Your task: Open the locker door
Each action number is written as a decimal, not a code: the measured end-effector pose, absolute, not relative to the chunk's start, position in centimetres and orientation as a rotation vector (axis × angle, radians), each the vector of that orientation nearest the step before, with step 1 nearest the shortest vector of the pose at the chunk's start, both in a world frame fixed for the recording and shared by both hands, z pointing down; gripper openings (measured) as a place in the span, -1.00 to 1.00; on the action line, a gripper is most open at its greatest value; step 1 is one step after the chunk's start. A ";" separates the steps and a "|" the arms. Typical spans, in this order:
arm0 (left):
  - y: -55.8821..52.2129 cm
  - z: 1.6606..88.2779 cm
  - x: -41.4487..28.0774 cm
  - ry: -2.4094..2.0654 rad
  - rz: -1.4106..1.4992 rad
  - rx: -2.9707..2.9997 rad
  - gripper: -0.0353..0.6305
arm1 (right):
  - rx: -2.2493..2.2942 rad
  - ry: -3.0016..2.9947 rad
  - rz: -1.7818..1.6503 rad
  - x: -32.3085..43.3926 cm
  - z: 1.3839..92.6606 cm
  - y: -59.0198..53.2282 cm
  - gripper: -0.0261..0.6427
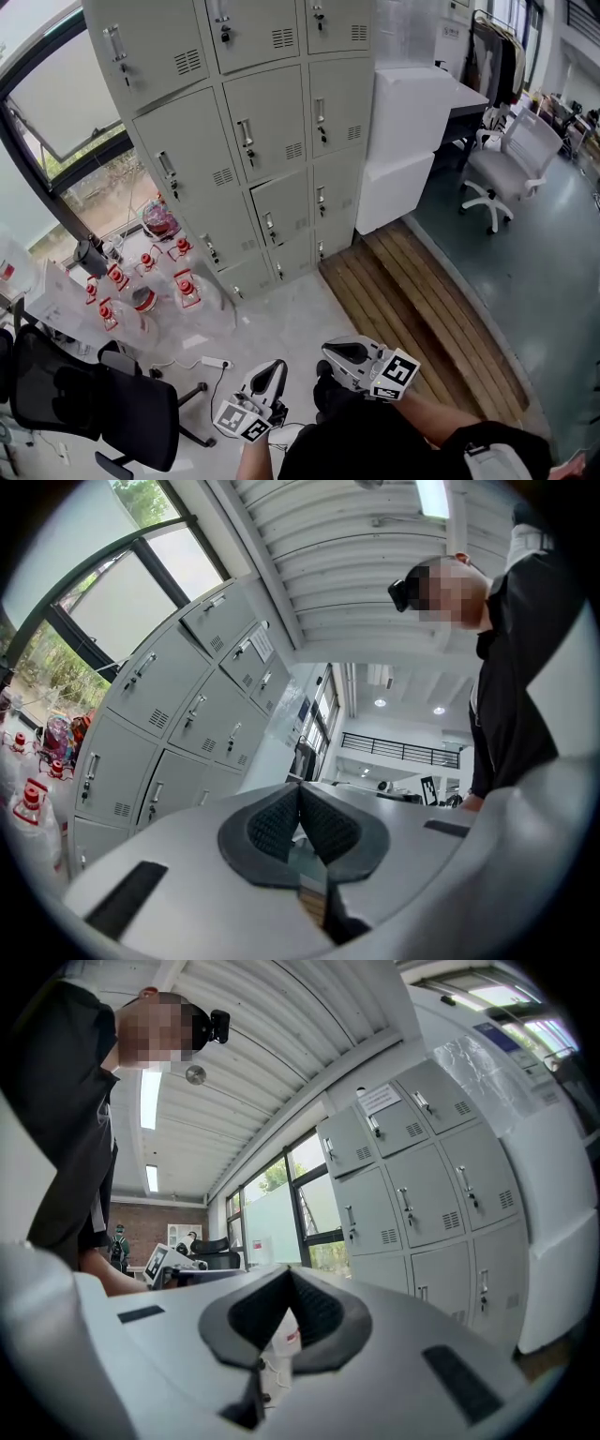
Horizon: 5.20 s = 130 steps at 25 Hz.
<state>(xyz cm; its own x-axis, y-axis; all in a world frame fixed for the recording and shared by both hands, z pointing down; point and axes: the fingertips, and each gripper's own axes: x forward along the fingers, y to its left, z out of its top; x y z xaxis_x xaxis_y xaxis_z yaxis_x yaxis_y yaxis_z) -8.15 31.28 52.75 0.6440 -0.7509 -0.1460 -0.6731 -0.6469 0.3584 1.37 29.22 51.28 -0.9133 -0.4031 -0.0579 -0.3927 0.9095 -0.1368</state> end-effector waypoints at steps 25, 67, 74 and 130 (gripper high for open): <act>5.4 49.3 -12.0 -1.274 -0.261 2.613 -0.85 | -0.484 2.942 -0.196 -2.2 49.8 3.7 -0.89; -20.0 47.4 -24.8 -0.708 -0.351 2.786 -0.85 | -0.885 2.926 0.091 -16.5 39.3 -26.3 -0.55; -21.6 48.4 -24.5 -0.780 -0.319 2.772 -0.85 | -0.872 2.976 0.100 -16.6 38.1 -30.9 -0.55; -23.6 48.3 -20.8 -0.804 -0.388 2.699 -0.85 | -0.711 3.071 0.077 -17.1 38.8 -33.0 -0.78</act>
